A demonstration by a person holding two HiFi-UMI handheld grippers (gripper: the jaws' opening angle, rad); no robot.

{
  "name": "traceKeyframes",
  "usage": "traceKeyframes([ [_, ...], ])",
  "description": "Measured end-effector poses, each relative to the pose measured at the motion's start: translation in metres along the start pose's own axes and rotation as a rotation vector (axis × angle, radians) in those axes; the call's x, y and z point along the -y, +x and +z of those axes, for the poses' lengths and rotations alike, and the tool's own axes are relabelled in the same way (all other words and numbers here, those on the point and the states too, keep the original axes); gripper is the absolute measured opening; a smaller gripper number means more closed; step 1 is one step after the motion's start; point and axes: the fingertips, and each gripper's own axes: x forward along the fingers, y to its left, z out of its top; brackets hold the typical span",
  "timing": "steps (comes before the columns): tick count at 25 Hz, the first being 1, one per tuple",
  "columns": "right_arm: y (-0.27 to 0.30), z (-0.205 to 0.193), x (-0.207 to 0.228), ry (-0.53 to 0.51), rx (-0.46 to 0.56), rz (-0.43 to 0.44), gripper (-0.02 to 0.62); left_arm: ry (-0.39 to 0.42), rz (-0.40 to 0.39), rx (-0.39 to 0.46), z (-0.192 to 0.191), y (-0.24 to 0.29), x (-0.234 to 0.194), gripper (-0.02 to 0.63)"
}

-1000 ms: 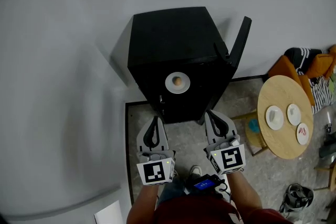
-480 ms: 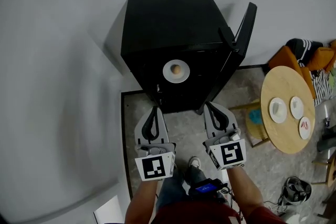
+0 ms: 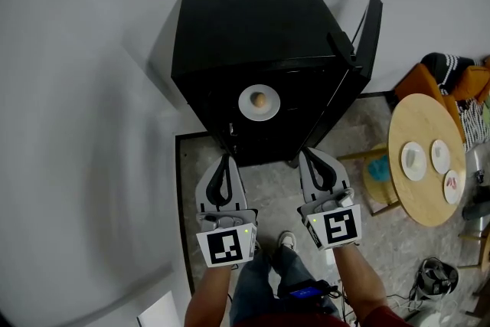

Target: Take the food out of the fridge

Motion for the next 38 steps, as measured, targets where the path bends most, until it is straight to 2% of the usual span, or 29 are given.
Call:
traceKeyframes([
  [2, 0.005, -0.003, -0.001, 0.001, 0.016, -0.006, 0.021, 0.031, -0.008, -0.008, -0.010, 0.000, -0.004, 0.012],
  [5, 0.008, -0.019, -0.002, -0.020, -0.023, -0.003, 0.021, 0.096, -0.029, -0.026, -0.026, -0.001, -0.007, 0.013],
  [10, 0.019, -0.040, -0.009, -0.012, -0.013, 0.001, 0.021, 0.042, 0.003, -0.036, -0.048, 0.002, -0.016, 0.012],
  [14, 0.027, -0.050, -0.013, 0.022, 0.020, -0.011, 0.021, 0.044, 0.008, -0.041, -0.066, 0.004, -0.021, 0.012],
  [17, 0.029, -0.070, -0.016, 0.004, -0.016, -0.004, 0.021, 0.004, 0.029, -0.047, -0.081, 0.004, -0.025, 0.014],
  [20, 0.031, -0.091, -0.020, -0.017, -0.055, 0.009, 0.021, 0.010, 0.032, -0.053, -0.097, 0.002, -0.027, 0.014],
  [30, 0.043, -0.140, -0.025, -0.010, -0.059, 0.010, 0.021, 0.038, 0.036, -0.083, -0.159, -0.001, -0.034, 0.012],
  [38, 0.052, -0.174, -0.030, 0.005, -0.075, 0.013, 0.021, 0.035, 0.029, -0.084, -0.191, 0.003, -0.034, 0.012],
])
